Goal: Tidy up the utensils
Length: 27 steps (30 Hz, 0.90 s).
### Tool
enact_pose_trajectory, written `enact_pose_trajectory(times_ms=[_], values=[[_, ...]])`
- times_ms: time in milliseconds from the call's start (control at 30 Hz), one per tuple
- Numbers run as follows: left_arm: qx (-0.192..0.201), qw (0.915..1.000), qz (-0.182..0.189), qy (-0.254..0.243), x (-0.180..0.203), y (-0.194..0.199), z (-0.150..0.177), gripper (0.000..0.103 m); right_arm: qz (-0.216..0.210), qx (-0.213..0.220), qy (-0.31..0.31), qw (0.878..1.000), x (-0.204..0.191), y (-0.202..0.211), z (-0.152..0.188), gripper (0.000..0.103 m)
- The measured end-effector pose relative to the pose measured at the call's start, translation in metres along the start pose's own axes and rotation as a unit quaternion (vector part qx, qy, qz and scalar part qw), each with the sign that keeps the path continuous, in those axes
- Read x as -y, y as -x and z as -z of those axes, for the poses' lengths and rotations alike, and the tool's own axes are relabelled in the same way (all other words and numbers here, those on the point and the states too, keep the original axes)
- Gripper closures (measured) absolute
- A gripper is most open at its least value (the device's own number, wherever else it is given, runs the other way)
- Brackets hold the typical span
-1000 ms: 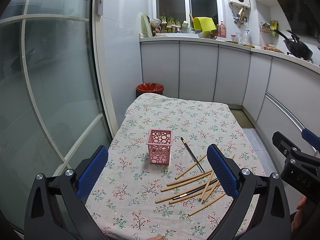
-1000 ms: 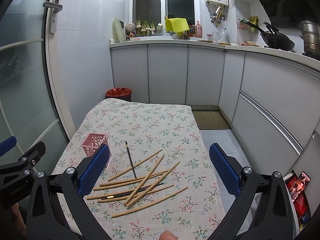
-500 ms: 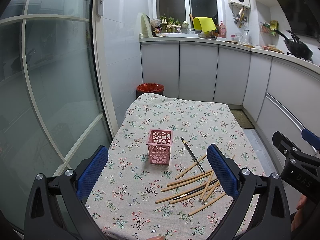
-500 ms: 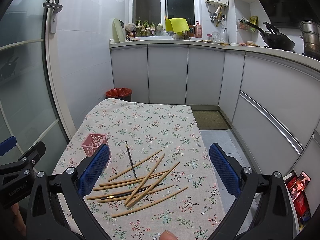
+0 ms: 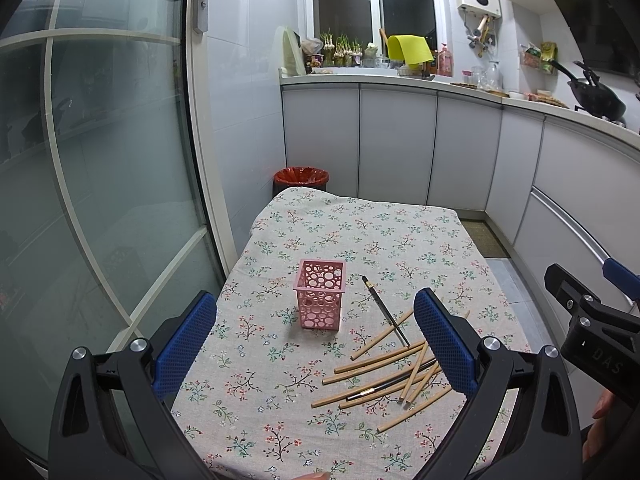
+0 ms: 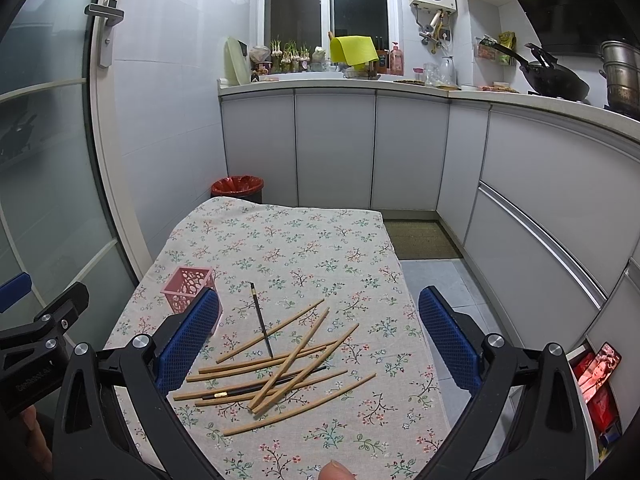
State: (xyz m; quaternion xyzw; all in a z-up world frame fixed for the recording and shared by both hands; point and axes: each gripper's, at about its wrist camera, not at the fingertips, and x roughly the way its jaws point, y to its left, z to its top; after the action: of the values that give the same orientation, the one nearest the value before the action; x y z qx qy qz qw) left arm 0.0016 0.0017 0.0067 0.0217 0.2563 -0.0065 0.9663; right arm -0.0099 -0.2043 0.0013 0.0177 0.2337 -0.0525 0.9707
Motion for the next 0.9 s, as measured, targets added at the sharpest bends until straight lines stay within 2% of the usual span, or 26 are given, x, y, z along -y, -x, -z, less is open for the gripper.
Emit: enact_pose_trajectory(times_ms=[567, 733, 800, 900], values=[[-0.001, 1.0, 0.001, -0.001, 0.0, 0.0, -0.007, 0.007, -0.001, -0.002, -0.001, 1.0, 0.0, -0.001, -0.001, 0.007], [-0.012, 0.9997, 0.011, -0.016, 0.006, -0.019, -0.014, 0.007, -0.003, -0.022, -0.008, 1.0, 0.01, -0.014, -0.013, 0.007], [-0.026, 0.9985, 0.04, -0.026, 0.011, -0.033, -0.019, 0.007, -0.009, -0.038, -0.015, 0.999, 0.016, -0.022, -0.021, 0.007], [-0.079, 0.9915, 0.089, -0.052, 0.024, -0.06, -0.024, 0.007, -0.012, -0.074, -0.032, 0.997, 0.026, -0.045, -0.033, 0.007]])
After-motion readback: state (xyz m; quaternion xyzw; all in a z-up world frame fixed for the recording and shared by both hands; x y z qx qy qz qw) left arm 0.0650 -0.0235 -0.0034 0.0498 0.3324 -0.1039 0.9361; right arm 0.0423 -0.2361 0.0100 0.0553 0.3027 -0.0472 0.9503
